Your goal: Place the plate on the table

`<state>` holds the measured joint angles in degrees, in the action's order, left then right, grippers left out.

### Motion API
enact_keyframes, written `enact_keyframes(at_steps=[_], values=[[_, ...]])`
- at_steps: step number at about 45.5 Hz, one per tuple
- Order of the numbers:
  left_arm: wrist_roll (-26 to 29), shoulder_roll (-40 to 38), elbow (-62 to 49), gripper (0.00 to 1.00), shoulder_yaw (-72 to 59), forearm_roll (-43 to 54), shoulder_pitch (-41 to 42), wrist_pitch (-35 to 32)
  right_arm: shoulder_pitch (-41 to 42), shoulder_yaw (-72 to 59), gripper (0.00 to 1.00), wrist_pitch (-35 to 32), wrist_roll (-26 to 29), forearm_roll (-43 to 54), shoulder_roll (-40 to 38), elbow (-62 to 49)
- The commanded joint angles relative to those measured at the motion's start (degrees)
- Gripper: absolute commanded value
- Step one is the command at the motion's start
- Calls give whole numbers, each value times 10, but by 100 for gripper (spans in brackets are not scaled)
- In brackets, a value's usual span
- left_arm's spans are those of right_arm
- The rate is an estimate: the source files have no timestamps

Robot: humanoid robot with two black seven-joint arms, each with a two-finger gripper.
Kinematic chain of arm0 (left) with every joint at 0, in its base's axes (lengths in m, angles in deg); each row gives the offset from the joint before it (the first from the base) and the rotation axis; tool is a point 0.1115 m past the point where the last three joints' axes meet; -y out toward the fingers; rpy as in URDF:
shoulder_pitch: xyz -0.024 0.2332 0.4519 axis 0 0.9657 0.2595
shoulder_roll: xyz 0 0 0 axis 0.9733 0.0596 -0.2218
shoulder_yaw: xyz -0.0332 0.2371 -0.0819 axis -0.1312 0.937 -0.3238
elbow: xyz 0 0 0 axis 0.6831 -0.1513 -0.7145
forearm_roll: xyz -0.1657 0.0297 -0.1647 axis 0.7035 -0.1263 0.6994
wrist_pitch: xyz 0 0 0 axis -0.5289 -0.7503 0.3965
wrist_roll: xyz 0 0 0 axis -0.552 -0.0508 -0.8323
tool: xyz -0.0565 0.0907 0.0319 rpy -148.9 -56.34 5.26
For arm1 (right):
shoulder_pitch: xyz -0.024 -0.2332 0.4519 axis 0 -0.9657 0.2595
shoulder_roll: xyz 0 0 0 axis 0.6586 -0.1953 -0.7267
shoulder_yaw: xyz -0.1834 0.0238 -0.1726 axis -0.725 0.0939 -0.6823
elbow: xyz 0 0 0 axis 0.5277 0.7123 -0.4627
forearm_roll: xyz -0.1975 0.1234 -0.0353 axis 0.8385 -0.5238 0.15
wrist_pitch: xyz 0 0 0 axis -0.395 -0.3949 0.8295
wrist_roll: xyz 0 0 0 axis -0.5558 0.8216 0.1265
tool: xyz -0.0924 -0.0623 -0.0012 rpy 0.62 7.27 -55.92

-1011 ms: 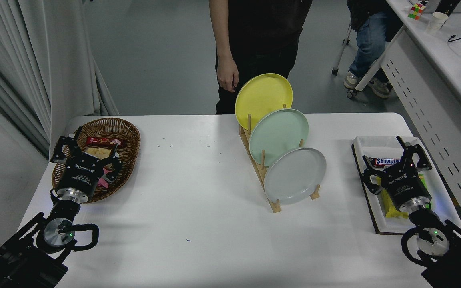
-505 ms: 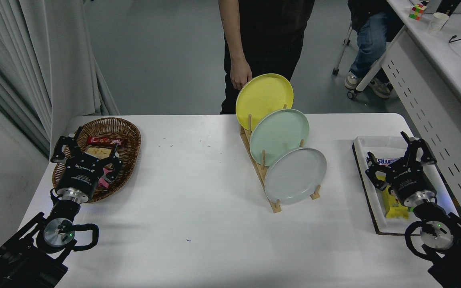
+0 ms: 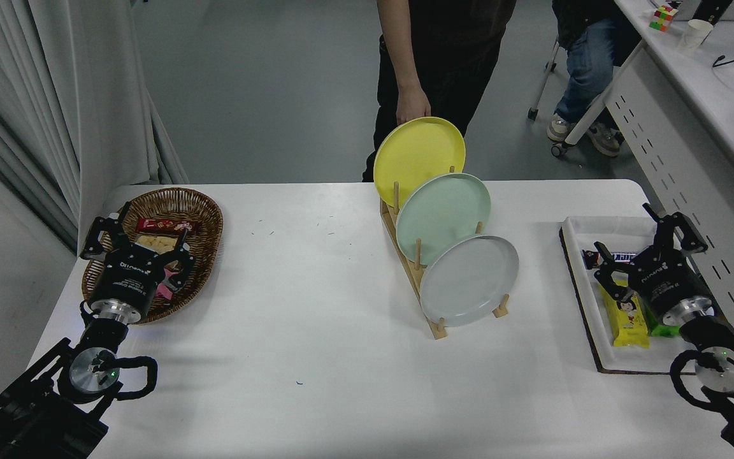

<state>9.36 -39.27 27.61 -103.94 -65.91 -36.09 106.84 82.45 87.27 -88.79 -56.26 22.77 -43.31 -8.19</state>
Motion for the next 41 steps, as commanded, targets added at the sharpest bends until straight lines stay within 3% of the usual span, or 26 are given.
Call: enact_keyframes(at_steps=[1, 18, 41], values=[[0, 0, 0, 98, 0, 0, 0, 0, 40, -119, 100, 1, 0, -80, -46, 27], [0, 0, 0, 98, 0, 0, 0, 0, 75, -202, 100, 1, 1, -79, -107, 93], [0, 0, 0, 98, 0, 0, 0, 0, 215, -397, 100, 0, 11, -75, -112, 119]])
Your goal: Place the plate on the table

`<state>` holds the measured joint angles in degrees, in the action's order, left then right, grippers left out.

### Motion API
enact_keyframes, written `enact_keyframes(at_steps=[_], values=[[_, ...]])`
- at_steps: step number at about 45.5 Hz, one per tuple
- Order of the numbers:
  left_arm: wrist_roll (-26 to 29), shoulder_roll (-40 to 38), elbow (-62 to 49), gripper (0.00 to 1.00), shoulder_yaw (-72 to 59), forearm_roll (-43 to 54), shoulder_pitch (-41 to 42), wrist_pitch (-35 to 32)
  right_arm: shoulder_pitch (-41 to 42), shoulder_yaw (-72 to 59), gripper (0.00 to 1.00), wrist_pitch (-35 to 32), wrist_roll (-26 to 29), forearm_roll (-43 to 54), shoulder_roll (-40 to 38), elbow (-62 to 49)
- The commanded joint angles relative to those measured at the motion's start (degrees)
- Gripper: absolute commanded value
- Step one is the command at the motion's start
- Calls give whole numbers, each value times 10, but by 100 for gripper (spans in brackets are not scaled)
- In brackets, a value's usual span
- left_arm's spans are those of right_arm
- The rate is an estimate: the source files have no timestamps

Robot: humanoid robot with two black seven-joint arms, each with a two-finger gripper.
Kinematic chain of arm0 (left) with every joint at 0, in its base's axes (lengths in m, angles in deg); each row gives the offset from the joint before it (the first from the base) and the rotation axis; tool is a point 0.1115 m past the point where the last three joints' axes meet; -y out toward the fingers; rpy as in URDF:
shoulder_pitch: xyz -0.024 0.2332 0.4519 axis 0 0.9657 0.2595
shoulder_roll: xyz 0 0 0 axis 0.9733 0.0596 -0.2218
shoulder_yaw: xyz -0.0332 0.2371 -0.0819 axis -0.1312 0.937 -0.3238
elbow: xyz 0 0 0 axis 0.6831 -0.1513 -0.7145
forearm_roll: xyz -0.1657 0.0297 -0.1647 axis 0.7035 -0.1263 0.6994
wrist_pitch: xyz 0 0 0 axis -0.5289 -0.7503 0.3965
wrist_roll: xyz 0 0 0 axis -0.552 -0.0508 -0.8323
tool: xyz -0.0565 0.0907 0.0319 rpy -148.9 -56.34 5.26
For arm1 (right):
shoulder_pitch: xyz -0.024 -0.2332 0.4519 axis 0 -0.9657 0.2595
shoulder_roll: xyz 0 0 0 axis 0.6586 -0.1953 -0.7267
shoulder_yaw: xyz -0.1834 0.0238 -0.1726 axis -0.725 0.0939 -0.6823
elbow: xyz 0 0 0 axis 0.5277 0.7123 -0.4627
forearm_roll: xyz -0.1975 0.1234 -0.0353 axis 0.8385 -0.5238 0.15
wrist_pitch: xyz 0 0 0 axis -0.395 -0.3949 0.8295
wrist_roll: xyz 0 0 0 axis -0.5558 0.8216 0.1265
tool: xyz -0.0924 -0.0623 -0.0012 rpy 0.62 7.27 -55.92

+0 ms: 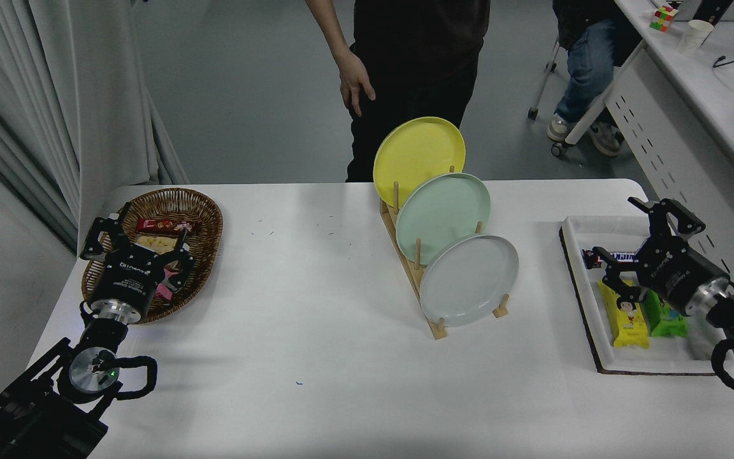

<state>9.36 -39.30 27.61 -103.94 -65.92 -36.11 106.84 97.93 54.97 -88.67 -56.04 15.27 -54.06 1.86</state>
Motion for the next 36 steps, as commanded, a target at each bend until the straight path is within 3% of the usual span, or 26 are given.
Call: enact_keyframes(at_steps=[1, 18, 31, 36], values=[[0, 0, 0, 98, 0, 0, 1, 0, 62, -75, 100, -1, 14, 0, -4, 19], [0, 0, 0, 98, 1, 1, 0, 0, 127, -139, 100, -3, 92, 2, -6, 33], [0, -1, 0, 98, 0, 0, 0, 0, 158, -182, 100, -9, 95, 7, -8, 62], [0, 0, 0, 98, 1, 0, 0, 0, 198, -219, 100, -54, 95, 59, -7, 66]])
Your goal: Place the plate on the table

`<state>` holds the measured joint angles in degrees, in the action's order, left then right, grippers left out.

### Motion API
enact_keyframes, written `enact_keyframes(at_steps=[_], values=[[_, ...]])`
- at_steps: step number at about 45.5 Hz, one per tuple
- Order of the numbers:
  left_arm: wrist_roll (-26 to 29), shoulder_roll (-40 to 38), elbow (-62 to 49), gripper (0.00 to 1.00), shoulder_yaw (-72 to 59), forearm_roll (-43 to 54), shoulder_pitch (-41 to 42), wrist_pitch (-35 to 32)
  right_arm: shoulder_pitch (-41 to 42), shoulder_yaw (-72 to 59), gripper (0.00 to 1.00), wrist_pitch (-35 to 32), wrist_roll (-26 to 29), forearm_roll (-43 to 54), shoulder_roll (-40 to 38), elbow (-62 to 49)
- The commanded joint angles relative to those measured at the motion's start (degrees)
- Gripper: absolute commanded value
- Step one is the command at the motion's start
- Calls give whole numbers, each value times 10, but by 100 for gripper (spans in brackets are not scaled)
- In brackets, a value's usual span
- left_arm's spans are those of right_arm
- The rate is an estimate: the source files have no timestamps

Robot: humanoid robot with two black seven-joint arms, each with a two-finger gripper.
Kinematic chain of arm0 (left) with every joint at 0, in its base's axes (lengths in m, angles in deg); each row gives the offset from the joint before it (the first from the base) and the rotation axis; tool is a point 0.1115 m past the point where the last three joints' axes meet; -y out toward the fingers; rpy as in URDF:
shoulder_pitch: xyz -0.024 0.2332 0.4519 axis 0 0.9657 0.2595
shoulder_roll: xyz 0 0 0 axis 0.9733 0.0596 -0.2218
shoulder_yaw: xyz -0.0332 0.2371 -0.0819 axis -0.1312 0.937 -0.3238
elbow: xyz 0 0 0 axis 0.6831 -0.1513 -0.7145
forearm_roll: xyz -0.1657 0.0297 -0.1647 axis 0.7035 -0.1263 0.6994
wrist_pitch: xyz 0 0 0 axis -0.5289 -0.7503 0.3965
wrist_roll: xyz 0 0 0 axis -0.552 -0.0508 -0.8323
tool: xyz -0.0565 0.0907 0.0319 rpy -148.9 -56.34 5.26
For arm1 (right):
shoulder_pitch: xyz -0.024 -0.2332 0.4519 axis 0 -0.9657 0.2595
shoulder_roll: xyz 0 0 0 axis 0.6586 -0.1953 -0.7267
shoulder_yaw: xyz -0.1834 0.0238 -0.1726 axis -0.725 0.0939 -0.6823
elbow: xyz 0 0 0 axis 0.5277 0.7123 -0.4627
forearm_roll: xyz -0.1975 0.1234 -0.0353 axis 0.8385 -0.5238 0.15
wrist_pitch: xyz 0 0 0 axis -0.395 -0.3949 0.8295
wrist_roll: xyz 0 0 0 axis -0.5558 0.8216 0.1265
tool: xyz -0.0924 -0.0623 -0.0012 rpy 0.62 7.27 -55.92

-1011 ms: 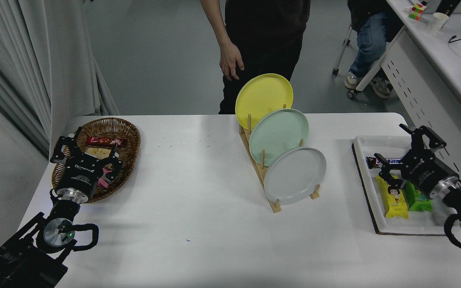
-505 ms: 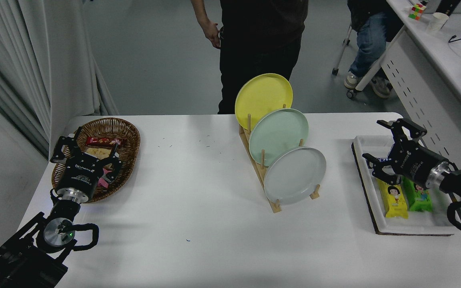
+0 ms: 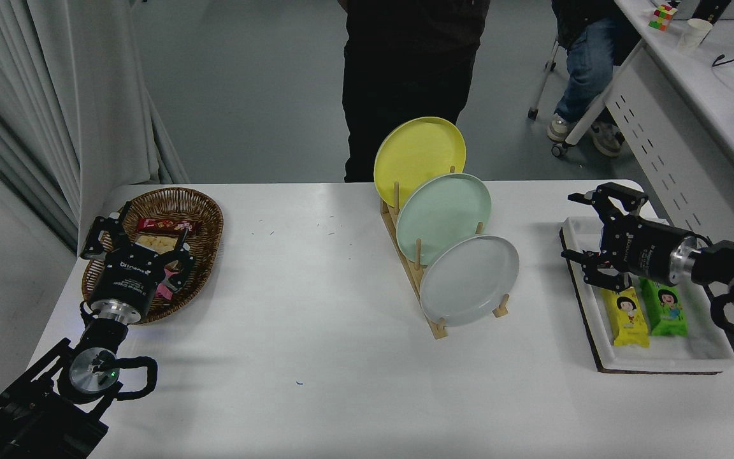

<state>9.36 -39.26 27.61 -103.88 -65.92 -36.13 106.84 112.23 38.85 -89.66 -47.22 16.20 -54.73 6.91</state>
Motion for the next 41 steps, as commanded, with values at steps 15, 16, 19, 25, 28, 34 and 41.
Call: enact_keyframes(at_steps=[15, 16, 19, 25, 28, 34, 41], values=[[0, 0, 0, 98, 0, 0, 0, 0, 96, -88, 100, -99, 9, 50, 5, 15], [0, -1, 0, 98, 0, 0, 0, 0, 96, -88, 100, -100, 9, 50, 5, 15], [0, 0, 0, 98, 0, 0, 0, 0, 94, -87, 100, -111, 9, 50, 6, 15], [0, 0, 0, 98, 0, 0, 0, 0, 94, -91, 100, -128, 9, 49, 6, 15], [0, 0, 0, 98, 0, 0, 0, 0, 92, -91, 100, -126, 9, 49, 6, 16], [0, -1, 0, 98, 0, 0, 0, 0, 93, -88, 100, -114, 10, 48, 15, 17], [0, 0, 0, 98, 0, 0, 0, 0, 114, -102, 100, -92, 15, 49, 25, 41]])
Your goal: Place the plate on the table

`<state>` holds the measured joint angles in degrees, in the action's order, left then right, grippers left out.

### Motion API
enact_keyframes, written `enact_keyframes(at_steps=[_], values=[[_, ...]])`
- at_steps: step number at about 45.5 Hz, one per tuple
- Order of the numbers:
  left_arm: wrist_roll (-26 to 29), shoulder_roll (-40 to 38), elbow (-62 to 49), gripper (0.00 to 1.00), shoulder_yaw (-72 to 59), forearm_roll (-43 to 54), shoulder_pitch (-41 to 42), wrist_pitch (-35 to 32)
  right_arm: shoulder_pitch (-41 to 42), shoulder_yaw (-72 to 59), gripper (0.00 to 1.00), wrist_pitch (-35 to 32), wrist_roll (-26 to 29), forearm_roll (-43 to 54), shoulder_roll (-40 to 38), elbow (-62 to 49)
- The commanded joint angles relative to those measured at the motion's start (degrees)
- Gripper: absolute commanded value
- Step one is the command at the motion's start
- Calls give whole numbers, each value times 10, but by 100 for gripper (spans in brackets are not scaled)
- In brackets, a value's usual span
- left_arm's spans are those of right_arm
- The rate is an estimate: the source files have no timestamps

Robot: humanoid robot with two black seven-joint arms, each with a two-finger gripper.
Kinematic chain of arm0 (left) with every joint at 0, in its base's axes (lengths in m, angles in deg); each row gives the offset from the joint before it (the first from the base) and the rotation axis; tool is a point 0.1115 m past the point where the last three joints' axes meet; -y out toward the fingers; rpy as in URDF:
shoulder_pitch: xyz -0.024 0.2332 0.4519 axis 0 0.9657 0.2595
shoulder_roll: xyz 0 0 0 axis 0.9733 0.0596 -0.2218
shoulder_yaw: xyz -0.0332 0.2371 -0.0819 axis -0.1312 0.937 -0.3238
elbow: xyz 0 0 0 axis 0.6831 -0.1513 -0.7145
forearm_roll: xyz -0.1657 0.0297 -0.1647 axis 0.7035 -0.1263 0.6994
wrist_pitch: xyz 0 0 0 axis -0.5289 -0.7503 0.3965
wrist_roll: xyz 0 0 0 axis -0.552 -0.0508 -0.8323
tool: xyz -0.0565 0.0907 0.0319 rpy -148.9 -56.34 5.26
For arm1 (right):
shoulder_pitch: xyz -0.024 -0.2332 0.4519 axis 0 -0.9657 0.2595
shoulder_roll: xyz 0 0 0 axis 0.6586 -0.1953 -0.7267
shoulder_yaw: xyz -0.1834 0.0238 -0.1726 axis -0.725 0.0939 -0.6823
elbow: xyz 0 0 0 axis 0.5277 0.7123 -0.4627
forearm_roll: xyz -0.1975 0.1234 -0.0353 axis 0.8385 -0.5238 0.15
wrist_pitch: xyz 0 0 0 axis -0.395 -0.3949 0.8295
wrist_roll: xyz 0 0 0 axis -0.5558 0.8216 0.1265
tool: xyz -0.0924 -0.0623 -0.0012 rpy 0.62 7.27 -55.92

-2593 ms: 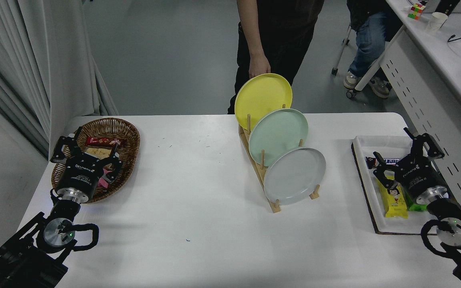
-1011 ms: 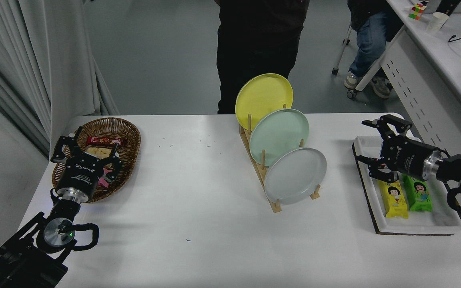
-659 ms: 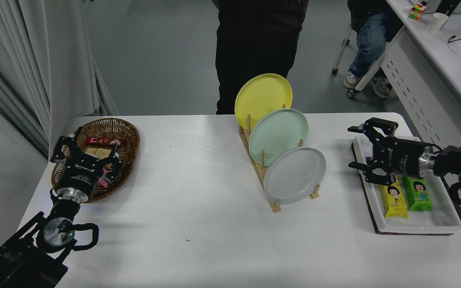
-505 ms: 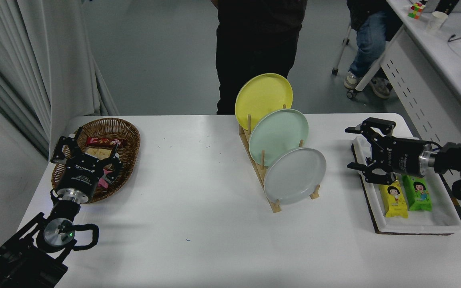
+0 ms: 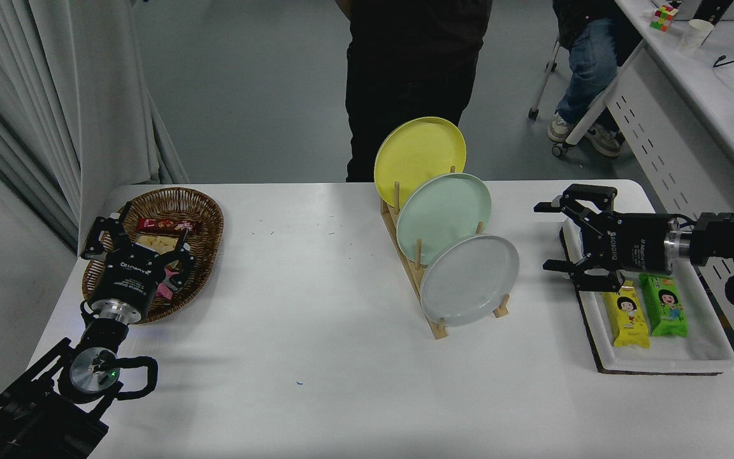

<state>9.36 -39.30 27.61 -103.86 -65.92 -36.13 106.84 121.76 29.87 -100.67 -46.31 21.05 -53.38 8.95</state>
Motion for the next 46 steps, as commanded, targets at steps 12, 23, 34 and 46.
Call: enact_keyframes(at_steps=[12, 23, 34, 46], values=[[0, 0, 0, 98, 0, 0, 0, 0, 65, -63, 100, 46, 27, -63, 33, 41], [0, 0, 0, 98, 0, 0, 0, 0, 76, -73, 100, 116, 41, -92, 62, 46], [0, 0, 0, 98, 0, 0, 0, 0, 92, -65, 100, 183, 65, -92, 60, 103], [0, 0, 0, 98, 0, 0, 0, 0, 103, -58, 100, 212, 109, -103, 45, 148]])
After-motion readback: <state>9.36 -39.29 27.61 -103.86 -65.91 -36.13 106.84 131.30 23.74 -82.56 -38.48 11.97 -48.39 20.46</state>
